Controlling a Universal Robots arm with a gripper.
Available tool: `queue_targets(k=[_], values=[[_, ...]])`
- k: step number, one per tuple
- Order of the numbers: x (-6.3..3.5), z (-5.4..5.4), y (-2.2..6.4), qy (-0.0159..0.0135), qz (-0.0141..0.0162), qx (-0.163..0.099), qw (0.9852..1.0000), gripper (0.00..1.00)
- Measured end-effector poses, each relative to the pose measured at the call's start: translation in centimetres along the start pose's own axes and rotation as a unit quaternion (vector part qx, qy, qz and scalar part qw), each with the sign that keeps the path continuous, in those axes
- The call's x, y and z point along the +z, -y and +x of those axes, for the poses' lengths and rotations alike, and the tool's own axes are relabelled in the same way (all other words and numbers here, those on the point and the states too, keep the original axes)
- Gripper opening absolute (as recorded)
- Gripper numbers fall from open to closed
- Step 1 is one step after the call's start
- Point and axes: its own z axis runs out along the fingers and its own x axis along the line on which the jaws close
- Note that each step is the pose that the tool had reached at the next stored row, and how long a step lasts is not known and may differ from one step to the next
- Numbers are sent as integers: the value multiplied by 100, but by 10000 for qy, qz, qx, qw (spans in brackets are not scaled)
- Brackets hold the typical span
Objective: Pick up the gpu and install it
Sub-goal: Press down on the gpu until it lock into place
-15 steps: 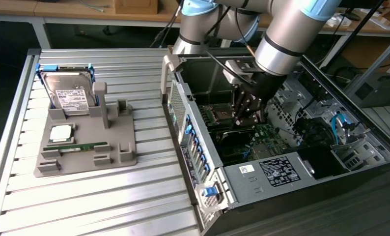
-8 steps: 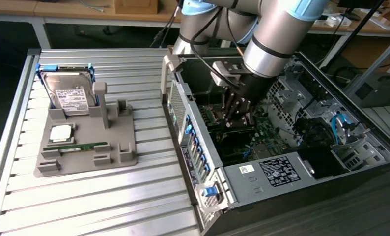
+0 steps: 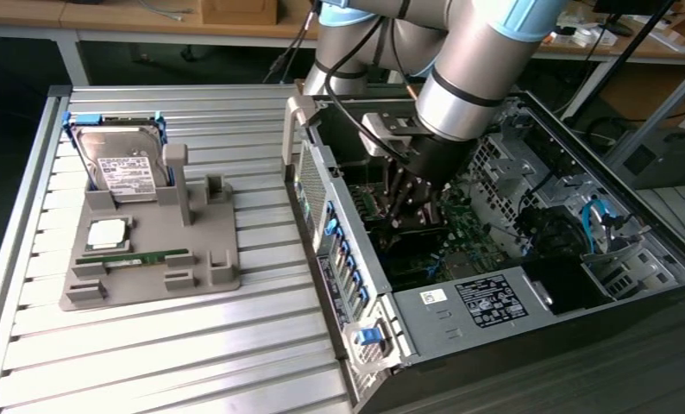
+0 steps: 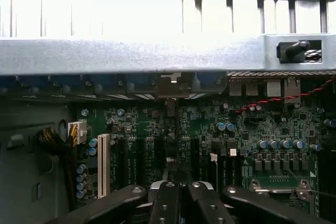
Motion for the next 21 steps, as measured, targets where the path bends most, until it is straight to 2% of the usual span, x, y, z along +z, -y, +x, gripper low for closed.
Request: queue_targets(k=[12, 19, 21], values=[[20, 13, 0, -4, 1, -2, 10000, 11], [68, 12, 6, -6, 0, -2, 10000, 11], [56, 16, 3, -20, -6, 0, 10000, 11]])
